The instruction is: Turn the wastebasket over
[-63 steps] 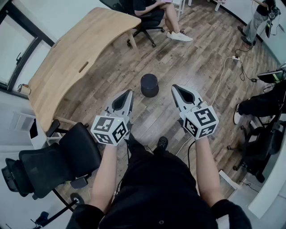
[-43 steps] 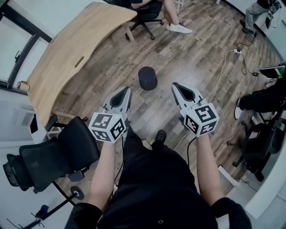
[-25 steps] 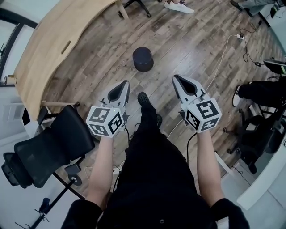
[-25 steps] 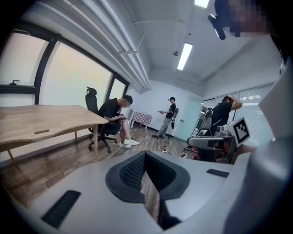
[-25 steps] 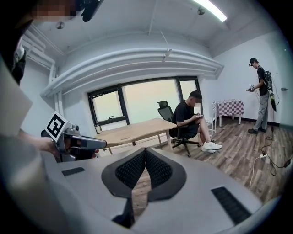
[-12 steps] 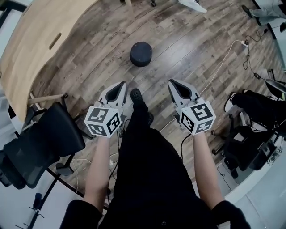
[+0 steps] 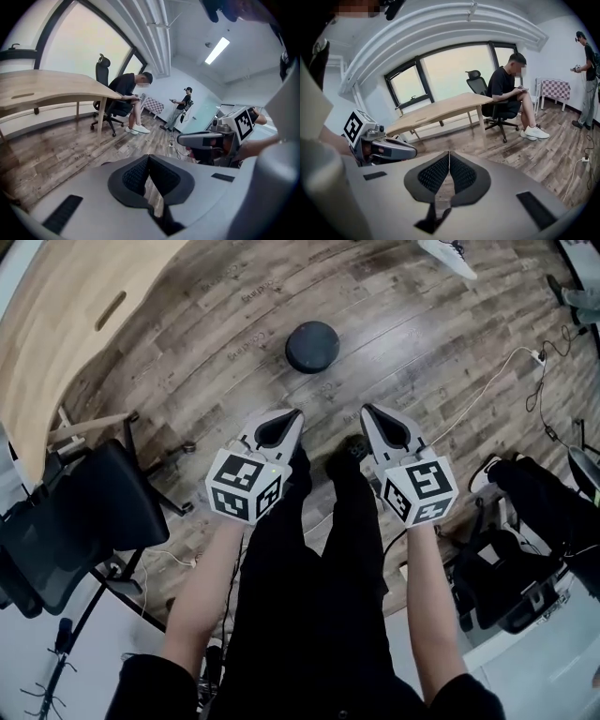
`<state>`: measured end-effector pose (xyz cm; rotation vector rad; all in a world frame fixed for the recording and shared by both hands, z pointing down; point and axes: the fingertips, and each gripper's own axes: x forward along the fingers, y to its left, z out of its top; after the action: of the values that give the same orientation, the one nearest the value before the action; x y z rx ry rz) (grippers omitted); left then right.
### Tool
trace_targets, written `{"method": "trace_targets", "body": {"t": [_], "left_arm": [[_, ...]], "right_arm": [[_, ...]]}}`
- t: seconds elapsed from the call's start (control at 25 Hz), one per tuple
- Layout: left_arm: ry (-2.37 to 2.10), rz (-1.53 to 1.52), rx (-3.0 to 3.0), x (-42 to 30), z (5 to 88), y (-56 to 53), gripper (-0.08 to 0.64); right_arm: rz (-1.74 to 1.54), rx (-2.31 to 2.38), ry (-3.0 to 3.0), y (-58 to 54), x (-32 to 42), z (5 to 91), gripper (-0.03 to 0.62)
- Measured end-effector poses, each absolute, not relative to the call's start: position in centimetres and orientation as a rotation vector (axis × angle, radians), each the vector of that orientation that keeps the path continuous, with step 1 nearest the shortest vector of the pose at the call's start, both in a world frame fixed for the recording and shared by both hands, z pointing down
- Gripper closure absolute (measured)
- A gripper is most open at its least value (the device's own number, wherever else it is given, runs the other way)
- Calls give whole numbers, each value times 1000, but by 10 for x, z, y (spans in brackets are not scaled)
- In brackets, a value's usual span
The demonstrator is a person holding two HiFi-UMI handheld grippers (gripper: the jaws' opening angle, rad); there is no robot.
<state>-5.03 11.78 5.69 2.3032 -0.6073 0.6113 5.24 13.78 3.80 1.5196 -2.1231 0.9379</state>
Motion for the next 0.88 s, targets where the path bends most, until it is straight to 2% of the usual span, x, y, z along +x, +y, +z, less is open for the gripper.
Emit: {"method": "trace_targets", "body": {"t": [0.88], "left_arm": [[-1057, 535, 2026, -5, 236, 74, 543]], "right_arm": [[898, 1033, -2286, 50, 88, 238, 558]]}}
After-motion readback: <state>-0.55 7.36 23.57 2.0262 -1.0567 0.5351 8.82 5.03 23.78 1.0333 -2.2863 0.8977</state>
